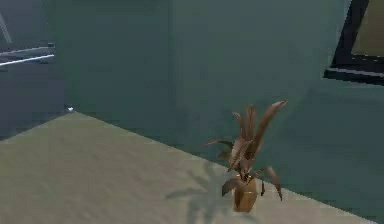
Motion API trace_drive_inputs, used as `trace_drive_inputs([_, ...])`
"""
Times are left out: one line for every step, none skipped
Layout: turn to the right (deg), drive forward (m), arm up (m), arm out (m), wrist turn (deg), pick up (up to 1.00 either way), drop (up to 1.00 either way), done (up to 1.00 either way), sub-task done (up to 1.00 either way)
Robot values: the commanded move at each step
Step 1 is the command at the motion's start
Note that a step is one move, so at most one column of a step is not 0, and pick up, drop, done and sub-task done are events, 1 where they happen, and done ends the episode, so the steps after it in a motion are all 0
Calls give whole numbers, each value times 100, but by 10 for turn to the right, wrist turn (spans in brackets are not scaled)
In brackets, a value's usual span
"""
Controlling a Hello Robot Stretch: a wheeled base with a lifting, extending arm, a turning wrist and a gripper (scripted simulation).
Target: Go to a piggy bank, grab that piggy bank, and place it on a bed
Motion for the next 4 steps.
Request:
trace_drive_inputs([450,0,0,0,0,0,0,0,0])
trace_drive_inputs([420,0,0,0,0,0,0,0,0])
trace_drive_inputs([0,100,0,0,0,0,0,0,0])
trace_drive_inputs([30,0,0,0,0,0,0,0,0])
